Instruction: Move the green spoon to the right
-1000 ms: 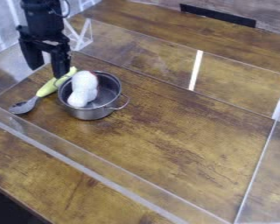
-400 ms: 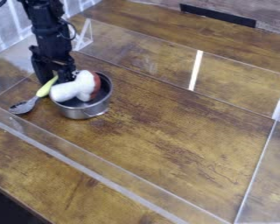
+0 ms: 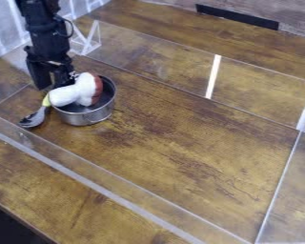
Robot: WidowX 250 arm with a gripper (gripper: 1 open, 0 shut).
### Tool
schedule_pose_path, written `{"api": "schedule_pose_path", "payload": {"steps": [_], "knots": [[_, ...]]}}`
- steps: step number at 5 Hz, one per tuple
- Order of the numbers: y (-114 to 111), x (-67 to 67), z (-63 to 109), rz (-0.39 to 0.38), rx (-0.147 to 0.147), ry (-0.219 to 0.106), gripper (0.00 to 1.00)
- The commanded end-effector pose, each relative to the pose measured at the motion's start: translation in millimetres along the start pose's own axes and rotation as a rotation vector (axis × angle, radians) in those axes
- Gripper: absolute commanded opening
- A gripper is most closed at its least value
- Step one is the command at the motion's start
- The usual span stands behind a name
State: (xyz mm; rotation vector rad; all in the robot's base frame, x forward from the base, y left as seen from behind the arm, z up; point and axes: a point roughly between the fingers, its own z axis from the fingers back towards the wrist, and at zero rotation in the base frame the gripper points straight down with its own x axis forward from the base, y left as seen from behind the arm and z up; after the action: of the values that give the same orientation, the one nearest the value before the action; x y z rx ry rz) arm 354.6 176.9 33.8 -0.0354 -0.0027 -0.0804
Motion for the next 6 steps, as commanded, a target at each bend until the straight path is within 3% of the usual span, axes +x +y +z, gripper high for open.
{"api": "schedule_pose_path", "payload": {"steps": [1,2,4,6], "knots": [[11,2.8,24.7,-0.038,0.013,-0.052,1.00],[9,1.6,28.0,-0.082,-0.012,-0.050,1.00],[11,-1.2,39.7,-0.016,-0.054,-0.055,1.00],[-13,10.7,37.7,-0.135,-0.094,-0.044,1.00]]}}
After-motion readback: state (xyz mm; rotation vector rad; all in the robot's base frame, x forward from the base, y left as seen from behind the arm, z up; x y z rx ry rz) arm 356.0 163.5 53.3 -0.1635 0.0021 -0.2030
